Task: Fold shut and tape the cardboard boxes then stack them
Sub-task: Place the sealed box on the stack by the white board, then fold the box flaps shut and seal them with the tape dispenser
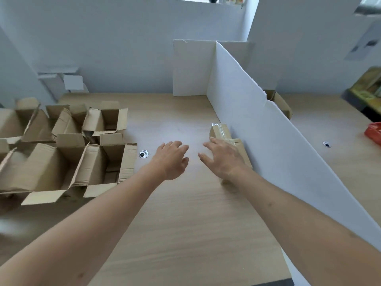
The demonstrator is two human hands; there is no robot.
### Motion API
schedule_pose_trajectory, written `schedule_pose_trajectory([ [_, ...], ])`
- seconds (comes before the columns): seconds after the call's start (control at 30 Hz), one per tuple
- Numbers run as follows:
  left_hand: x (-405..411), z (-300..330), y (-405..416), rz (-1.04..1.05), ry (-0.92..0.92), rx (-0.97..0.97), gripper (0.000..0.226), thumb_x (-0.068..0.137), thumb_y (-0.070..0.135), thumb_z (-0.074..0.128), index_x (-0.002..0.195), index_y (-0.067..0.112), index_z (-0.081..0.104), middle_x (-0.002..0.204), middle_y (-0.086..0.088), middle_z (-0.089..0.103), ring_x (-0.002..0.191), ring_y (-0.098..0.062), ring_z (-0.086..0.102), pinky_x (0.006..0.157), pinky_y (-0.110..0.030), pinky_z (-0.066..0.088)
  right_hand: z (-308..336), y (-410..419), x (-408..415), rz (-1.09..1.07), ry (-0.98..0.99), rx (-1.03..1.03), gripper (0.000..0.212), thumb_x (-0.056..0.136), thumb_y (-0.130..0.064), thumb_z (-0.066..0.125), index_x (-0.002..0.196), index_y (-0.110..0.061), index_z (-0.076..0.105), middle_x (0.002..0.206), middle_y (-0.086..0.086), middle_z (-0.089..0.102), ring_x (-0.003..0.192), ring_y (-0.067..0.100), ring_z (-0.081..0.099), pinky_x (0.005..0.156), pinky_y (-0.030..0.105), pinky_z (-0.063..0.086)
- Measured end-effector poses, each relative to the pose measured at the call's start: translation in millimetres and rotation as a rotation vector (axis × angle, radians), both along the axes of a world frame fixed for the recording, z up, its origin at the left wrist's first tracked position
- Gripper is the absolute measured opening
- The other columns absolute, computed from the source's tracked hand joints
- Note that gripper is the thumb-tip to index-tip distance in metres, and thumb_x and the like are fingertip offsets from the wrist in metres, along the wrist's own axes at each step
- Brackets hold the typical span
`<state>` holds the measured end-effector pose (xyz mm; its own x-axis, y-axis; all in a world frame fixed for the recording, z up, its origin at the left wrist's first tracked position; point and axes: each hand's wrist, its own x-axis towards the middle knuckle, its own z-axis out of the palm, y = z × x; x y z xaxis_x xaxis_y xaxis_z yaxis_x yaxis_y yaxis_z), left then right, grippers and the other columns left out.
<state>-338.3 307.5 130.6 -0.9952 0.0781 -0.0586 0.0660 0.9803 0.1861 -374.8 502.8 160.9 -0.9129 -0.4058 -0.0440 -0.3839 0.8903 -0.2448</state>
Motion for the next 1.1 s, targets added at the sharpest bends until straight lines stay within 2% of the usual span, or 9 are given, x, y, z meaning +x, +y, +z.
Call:
schedule_pose_trajectory([
  [0.2, 66, 21, -21, 0.127, 0.053, -0.007, 0.045, 0.104, 0.037, 0.045, 0.143, 0.016, 0.050, 0.143, -0.004, 0.051, 0.127, -0.026, 0.051, 0.105, -0.039, 0.040, 16, -24, 42, 0.149, 0.051, -0.015, 0.057, 0.102, -0.061, 0.040, 0.147, -0.029, 0.051, 0.161, -0.002, 0.038, 0.151, 0.020, 0.030, 0.119, 0.040, 0.028],
  [0.37, 138, 25, -35, 0.260, 0.038, -0.008, 0.049, 0.104, 0.038, 0.044, 0.149, 0.019, 0.045, 0.147, -0.002, 0.048, 0.129, -0.027, 0.050, 0.108, -0.041, 0.039, 12, -47, 93, 0.309, 0.045, -0.018, 0.053, 0.102, -0.058, 0.041, 0.142, -0.026, 0.057, 0.149, -0.001, 0.051, 0.140, 0.020, 0.043, 0.111, 0.039, 0.034],
  [0.53, 216, 26, -61, 0.386, 0.030, -0.008, 0.043, 0.102, 0.038, 0.047, 0.140, 0.018, 0.053, 0.138, -0.004, 0.055, 0.123, -0.027, 0.054, 0.105, -0.043, 0.044, 6, -87, 152, 0.459, 0.027, 0.004, 0.052, 0.102, -0.058, 0.041, 0.140, -0.027, 0.059, 0.147, 0.000, 0.053, 0.136, 0.021, 0.048, 0.110, 0.040, 0.039],
  [0.63, 264, 24, -89, 0.466, 0.034, -0.014, 0.043, 0.101, 0.039, 0.049, 0.139, 0.017, 0.054, 0.141, -0.004, 0.053, 0.128, -0.027, 0.051, 0.107, -0.042, 0.041, 7, -125, 187, 0.556, 0.038, 0.011, 0.049, 0.102, -0.058, 0.041, 0.135, -0.029, 0.063, 0.137, -0.001, 0.059, 0.126, 0.024, 0.055, 0.103, 0.041, 0.045],
  [0.83, 349, 14, -171, 0.593, 0.028, -0.006, 0.053, 0.103, 0.041, 0.046, 0.151, 0.018, 0.045, 0.148, -0.006, 0.049, 0.137, -0.027, 0.045, 0.114, -0.044, 0.035, 6, -222, 253, 0.673, 0.047, -0.001, 0.049, 0.100, -0.060, 0.040, 0.128, -0.028, 0.064, 0.130, -0.005, 0.061, 0.118, 0.024, 0.059, 0.092, 0.041, 0.051],
  [1.1, 451, -4, -311, 0.631, -0.051, 0.002, 0.049, 0.103, 0.040, 0.047, 0.148, 0.019, 0.048, 0.146, -0.004, 0.050, 0.132, -0.027, 0.050, 0.109, -0.043, 0.041, -14, -372, 350, 0.738, -0.005, 0.009, 0.052, 0.102, -0.056, 0.043, 0.139, -0.023, 0.059, 0.137, 0.000, 0.060, 0.123, 0.021, 0.057, 0.099, 0.042, 0.050],
])
